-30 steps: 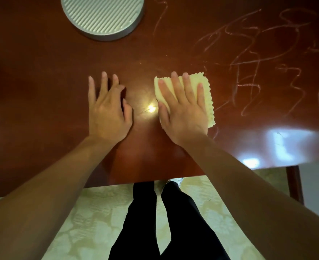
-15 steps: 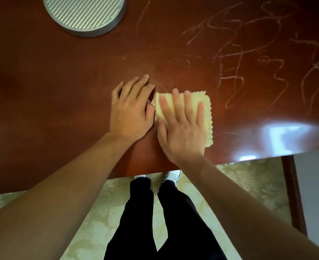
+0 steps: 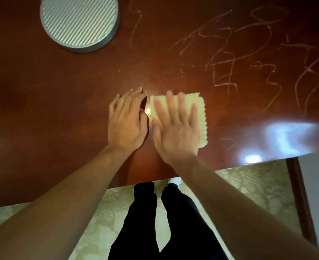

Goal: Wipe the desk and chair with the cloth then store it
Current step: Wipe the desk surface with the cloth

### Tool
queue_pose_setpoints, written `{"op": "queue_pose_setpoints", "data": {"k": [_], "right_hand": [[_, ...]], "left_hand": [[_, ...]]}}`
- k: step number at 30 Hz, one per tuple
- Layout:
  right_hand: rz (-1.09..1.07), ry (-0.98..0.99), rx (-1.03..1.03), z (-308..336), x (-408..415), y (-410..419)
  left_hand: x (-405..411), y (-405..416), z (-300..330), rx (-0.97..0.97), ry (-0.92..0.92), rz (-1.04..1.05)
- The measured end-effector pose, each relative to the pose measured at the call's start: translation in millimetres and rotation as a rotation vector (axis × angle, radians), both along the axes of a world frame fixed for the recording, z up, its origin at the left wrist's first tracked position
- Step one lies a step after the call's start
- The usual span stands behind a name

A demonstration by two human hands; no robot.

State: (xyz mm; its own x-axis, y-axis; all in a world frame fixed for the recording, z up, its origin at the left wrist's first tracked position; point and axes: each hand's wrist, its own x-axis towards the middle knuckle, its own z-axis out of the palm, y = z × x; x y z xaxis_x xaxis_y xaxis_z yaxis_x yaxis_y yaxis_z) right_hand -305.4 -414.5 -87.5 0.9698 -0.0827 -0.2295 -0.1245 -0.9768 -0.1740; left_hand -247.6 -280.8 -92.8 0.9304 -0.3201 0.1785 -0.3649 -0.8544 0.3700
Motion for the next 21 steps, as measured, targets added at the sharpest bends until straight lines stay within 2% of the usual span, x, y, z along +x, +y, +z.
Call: {"op": "queue_pose_setpoints", "data": {"k": [3,5,9,11,13,18,21], "right_hand": [[0.142,-0.003,0.083,1,-9,9],[0.185,-0.003,0.034,1,3,-17],[-0.015,-0.014,-0.04,2,51,-80],[-0.107,-0.004,-0.039,2,69,-86],[-0.14,-0.012,-0.044,3,76,-68],[0.036,0.016,0.006,4,51,7],[0.092,0.014,0.05,3,36,5]], "left_hand": [[-1,3,0,-0.006,0.013,0.001],[-1,2,0,-0.009,0.019,-0.004],[-1,0,1,-0.008,0.016,0.007],[-1,0,0,-0.004,0.009,0.013],[0,0,0,0.006,0.007,0.014],[0,2,2,0.022,-0.019,-0.004],[1,3,2,0.029,-0.021,-0.01]]}}
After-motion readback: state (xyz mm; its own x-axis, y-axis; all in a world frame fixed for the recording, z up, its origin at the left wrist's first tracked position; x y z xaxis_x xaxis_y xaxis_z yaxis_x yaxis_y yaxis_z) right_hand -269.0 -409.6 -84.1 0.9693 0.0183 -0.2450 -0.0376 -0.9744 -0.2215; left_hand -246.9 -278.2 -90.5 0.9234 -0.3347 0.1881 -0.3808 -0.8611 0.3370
